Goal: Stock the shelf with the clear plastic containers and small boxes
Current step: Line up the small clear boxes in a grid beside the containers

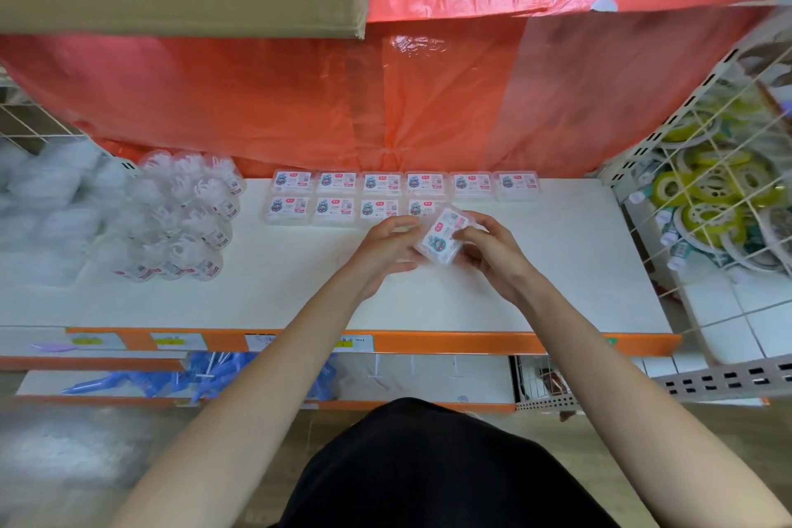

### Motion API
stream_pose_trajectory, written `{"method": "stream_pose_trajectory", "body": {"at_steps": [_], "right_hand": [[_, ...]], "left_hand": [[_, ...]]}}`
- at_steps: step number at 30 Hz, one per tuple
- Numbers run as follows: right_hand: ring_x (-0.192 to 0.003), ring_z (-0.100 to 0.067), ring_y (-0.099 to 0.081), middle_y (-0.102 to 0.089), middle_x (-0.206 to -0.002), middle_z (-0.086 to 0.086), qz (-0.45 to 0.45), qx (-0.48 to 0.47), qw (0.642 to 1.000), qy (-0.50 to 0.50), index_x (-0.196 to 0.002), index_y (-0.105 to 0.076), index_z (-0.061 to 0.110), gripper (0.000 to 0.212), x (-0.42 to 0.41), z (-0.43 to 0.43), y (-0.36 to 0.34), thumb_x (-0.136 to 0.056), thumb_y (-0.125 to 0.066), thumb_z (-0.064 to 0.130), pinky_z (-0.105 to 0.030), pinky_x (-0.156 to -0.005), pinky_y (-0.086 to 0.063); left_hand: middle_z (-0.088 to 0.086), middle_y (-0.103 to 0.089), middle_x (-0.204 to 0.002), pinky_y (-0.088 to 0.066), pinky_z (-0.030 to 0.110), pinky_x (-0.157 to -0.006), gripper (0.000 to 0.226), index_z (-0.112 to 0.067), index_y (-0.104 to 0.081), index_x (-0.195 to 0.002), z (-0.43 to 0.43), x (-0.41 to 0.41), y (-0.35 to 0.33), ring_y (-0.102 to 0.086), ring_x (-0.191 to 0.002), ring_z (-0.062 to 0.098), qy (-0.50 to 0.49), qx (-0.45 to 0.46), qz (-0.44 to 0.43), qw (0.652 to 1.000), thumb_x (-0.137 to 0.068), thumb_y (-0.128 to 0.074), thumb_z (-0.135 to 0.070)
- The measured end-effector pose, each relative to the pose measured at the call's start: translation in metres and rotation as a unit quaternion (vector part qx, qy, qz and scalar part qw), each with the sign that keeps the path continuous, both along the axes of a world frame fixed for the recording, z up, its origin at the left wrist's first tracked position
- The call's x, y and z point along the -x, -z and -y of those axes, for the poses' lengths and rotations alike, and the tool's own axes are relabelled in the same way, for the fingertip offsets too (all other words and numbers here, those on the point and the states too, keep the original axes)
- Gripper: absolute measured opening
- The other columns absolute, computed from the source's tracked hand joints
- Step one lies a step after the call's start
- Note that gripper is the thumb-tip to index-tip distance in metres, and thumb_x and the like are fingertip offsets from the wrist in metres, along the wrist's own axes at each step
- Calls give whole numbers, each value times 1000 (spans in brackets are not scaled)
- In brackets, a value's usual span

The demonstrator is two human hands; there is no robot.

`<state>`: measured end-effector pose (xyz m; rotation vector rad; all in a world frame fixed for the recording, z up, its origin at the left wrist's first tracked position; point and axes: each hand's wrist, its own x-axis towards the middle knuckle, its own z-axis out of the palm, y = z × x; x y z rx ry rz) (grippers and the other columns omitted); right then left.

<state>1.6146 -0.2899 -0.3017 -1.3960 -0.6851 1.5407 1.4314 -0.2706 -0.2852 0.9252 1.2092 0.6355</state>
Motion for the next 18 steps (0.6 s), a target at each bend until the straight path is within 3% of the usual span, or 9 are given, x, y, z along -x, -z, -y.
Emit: {"method": "stream_pose_trajectory", "body": {"at_steps": [5,7,9,11,14,17,18], "right_hand": [[-94,-26,-69,-70,-112,-19,-21,3,1000,-4,-124,-56,5,36,-5,6,4,-90,-61,0,-31,-80,-58],[-103,-25,-66,-67,-117,-14,65,-17,997,-29,-130,-52,12,46,-8,9,10,-87,-69,5,-33,-90,-56],[-111,-13,-58,-58,-124,0,199,-81,974,-76,-135,-47,22,67,-12,12,15,-79,-81,13,-23,-90,-51],[-116,-2,-50,-48,-131,8,277,-164,938,-125,-137,-45,27,84,-14,14,15,-65,-87,24,-14,-91,-44],[-110,-3,-50,-52,-129,5,354,-217,896,-159,-132,-53,21,79,-16,12,13,-62,-87,31,-16,-94,-42],[-105,-4,-54,-60,-126,3,397,-225,881,-124,-126,-60,19,65,-22,8,19,-69,-89,28,-11,-90,-42],[-107,-7,-55,-61,-126,3,410,-223,879,-98,-126,-61,19,64,-26,8,22,-69,-89,29,-15,-93,-43]], "left_hand": [[12,-65,-118,-54,32,-80,24,-16,-61,-119,1,-10,5,-65,-95,24,-6,-12,-10,1000,-95,-61,-11],[10,-64,-111,-53,32,-80,21,-16,-62,-116,-1,-13,6,-63,-87,21,-10,-20,-21,1000,-96,-58,-9],[10,-65,-112,-53,37,-85,22,-16,-64,-116,-3,-14,6,-62,-86,20,-2,-24,-32,999,-98,-55,-9],[13,-65,-120,-52,41,-90,23,-17,-64,-117,-4,-16,8,-64,-95,24,12,-24,-40,999,-100,-52,-9],[13,-64,-124,-51,37,-83,24,-19,-63,-118,-6,-17,9,-62,-97,24,24,-24,-54,998,-101,-49,-10],[8,-63,-123,-48,26,-75,30,-19,-57,-127,-6,-23,9,-61,-95,18,-16,-41,-69,997,-98,-50,-11],[6,-62,-124,-47,25,-75,33,-18,-54,-129,-5,-25,11,-59,-96,16,-26,-66,-97,993,-97,-52,-12]]}}
